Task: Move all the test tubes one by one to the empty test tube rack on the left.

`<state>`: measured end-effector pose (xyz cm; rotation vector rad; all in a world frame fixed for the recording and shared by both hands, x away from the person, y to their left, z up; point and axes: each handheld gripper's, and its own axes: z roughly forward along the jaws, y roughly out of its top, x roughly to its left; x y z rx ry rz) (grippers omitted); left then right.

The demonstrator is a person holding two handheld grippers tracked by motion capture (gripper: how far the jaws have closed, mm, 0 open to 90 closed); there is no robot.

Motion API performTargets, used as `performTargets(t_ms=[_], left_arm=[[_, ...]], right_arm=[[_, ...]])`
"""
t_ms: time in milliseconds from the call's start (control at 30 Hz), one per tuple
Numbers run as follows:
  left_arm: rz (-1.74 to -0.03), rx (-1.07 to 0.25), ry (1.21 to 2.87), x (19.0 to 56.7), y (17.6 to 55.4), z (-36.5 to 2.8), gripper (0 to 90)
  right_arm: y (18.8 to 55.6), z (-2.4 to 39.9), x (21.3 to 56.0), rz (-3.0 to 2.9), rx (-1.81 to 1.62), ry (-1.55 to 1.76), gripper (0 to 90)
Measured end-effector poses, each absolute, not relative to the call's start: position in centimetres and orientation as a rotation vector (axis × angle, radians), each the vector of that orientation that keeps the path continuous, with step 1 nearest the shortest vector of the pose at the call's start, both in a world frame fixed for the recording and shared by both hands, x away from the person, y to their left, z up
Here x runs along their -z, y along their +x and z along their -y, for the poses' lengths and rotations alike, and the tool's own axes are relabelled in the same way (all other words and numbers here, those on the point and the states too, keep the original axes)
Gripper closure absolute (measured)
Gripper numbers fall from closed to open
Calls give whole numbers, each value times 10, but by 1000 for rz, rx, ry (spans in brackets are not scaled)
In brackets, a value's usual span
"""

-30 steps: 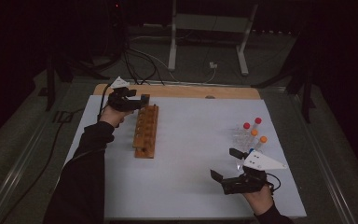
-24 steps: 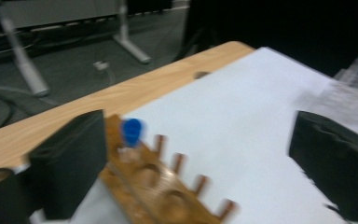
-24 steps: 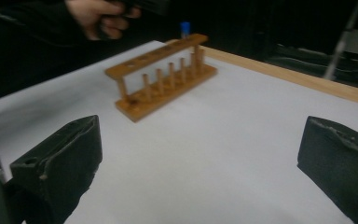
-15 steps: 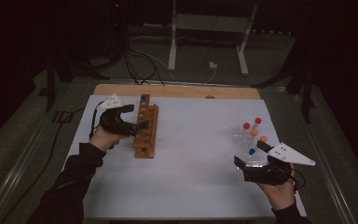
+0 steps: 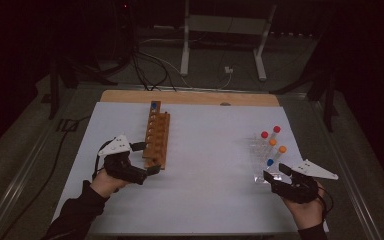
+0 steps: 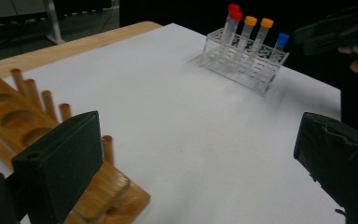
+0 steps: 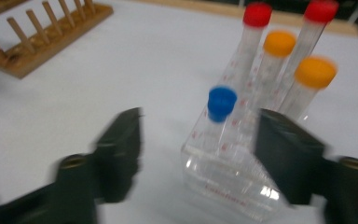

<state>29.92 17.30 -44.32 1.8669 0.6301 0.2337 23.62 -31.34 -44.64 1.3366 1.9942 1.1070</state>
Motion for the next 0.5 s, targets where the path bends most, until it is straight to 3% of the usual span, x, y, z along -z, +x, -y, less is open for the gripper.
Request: performTargets(t_ms=[167,500], left_arm=[[-624,-226,1886,453,295,-168,21],[-604,-228,1917,459,291,-165,21]], right_arm=[[242,316,453,-2001,-1077,1396,559],[259,313,460,-2049,-1057,1440,681]])
